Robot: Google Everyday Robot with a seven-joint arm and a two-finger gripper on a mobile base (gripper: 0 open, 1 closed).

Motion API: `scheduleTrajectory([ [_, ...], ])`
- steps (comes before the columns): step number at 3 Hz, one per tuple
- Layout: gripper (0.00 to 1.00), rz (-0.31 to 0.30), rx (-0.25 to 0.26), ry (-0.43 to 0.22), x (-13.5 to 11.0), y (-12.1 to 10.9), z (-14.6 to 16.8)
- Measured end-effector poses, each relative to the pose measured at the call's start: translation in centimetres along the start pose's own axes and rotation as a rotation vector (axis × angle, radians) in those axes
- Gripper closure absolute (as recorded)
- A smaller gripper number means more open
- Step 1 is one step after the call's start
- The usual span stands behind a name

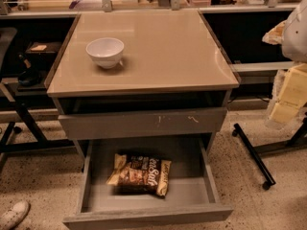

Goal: Pick brown chip bag from middle drawer and place on counter

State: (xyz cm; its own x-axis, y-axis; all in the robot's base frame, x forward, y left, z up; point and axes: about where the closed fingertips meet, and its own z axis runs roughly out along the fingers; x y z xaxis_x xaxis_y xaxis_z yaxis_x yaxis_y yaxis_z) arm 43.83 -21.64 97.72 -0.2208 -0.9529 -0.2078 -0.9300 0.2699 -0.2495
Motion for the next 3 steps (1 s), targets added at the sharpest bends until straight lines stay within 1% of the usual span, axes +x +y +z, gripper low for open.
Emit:
scheduleTrajectory([
  [1,0.00,0.000,0.000,0.000,0.0,0.0,0.0],
  [2,0.00,0.013,0.019,-0.018,-0.2,-0.4,-0.1],
  [3,0.00,0.027,0.056,-0.007,-2.4,0.5,1.9],
])
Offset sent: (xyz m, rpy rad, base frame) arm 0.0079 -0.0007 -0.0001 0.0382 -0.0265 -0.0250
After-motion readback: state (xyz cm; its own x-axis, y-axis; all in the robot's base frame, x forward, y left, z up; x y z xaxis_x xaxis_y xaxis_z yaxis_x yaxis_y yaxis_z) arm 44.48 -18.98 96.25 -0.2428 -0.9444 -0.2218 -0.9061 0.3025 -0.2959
